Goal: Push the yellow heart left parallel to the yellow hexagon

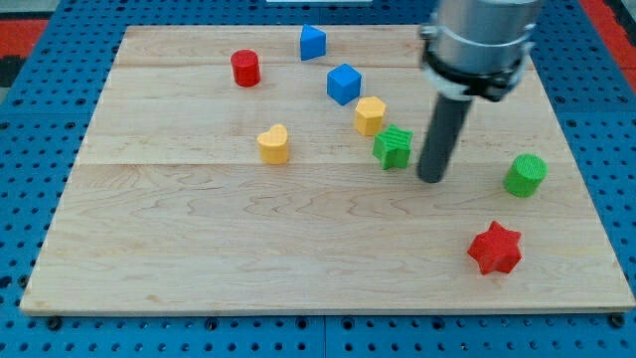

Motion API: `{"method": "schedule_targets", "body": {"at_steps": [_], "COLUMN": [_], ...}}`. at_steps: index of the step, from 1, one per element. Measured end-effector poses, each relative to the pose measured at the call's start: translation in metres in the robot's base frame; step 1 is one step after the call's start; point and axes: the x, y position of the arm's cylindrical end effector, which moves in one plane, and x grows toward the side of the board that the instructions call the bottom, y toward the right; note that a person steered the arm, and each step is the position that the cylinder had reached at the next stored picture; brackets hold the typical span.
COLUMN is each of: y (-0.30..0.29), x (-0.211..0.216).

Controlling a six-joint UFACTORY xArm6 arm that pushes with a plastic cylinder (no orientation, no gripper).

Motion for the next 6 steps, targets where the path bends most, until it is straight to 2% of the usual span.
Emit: {"method": "schedule_targets", "body": {"at_steps": [1, 3, 4, 5, 6], "y": [-0.079, -0.196, -0.205, -0.163, -0.164], "x": [-0.003, -0.082, -0.098, -0.139, -0.177]}}
